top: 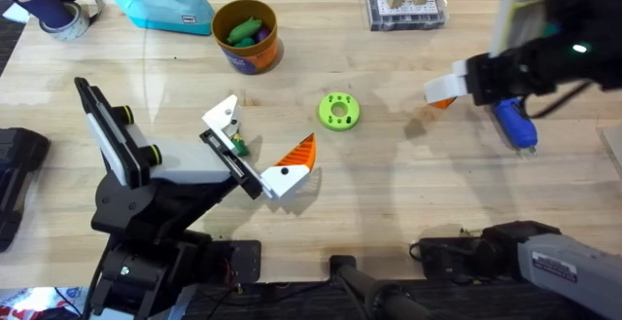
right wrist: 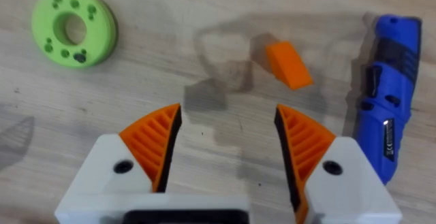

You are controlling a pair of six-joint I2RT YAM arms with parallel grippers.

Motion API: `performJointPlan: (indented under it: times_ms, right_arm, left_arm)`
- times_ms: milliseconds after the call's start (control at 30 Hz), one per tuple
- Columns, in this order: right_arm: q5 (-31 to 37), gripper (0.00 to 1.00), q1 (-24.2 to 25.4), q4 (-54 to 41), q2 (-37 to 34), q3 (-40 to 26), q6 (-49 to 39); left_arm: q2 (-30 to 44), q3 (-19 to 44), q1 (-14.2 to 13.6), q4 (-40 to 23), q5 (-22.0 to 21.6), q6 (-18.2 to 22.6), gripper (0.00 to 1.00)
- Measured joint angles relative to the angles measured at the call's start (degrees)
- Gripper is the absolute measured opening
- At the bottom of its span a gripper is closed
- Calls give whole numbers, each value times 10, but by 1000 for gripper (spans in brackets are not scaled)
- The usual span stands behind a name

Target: Pick up the gripper from the table and insert it into the empty holder that is missing its gripper. Then pick up a screw, insert it into the mounting hole, and use the screwdriver to tighten it. Finally, clean up the table by picking up the vegetable and placing it into the bucket.

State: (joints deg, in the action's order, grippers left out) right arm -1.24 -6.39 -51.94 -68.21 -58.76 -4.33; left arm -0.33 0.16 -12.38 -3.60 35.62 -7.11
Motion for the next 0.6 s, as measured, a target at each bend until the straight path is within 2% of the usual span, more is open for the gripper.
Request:
performJointPlan:
  times_ms: [300,600]
  right_arm:
    - [-1,840,-25,20,-60,-30,-2]
    - [-1,840,-26,48,-15,-61,-2]
  left_arm:
    - [3,2,0,4,-8,0,991]
    - [3,2,0,4,-9,0,991]
